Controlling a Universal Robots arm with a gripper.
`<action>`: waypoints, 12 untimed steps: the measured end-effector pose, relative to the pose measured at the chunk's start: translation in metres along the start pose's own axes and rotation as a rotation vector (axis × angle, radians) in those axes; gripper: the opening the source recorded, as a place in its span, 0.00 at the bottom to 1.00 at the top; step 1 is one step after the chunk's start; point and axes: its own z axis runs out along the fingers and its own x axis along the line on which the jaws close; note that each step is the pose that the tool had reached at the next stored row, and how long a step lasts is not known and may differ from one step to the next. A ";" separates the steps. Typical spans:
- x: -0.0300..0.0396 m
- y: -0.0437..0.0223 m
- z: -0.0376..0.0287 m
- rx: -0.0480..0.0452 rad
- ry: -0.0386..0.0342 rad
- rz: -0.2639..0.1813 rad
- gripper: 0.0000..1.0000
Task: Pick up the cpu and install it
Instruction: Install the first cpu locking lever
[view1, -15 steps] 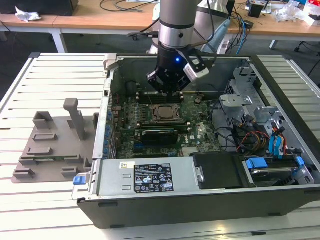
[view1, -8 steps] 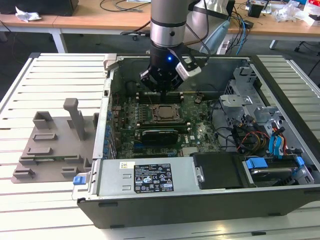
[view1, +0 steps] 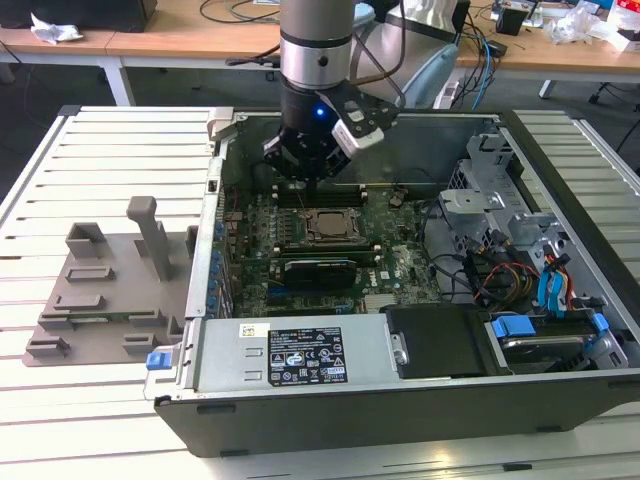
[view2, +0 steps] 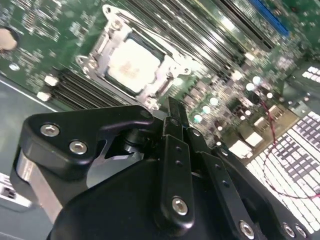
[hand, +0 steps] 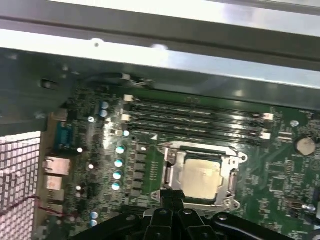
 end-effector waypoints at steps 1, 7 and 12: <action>0.0038 0.0009 0.0000 -0.0001 0.0000 0.000 0.11; 0.0237 0.0038 -0.0002 0.0002 -0.0014 0.000 0.11; 0.0327 0.0103 -0.0003 -0.0060 -0.0025 0.000 0.11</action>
